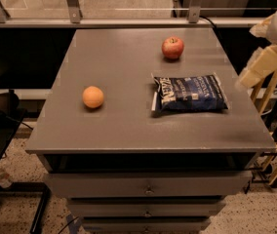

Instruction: Pick apple

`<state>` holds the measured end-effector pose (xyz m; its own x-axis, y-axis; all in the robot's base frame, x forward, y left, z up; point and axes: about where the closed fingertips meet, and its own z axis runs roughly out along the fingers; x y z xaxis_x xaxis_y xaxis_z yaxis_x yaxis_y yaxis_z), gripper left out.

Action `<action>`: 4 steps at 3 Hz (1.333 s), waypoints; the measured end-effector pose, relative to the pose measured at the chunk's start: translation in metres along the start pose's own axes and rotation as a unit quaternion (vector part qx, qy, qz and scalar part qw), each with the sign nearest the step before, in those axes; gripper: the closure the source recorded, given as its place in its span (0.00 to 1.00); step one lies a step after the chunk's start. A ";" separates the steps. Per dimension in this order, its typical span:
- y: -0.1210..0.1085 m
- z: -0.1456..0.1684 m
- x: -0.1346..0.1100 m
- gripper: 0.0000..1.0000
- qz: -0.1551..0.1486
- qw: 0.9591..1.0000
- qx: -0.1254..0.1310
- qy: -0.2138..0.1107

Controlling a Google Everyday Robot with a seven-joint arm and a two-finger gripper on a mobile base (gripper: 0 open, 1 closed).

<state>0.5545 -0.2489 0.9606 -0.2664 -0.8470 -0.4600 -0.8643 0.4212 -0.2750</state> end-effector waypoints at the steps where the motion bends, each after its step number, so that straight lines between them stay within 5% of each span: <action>1: -0.056 0.048 -0.007 0.00 0.060 0.996 0.027 -0.062; 4: -0.077 0.071 -0.013 0.00 0.075 0.993 0.049 -0.082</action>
Offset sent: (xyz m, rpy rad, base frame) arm 0.0619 -0.0024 -0.0194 0.1273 -0.0505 -0.0777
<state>0.6547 -0.2477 0.9278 -0.3097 -0.7111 -0.6312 -0.7725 0.5752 -0.2690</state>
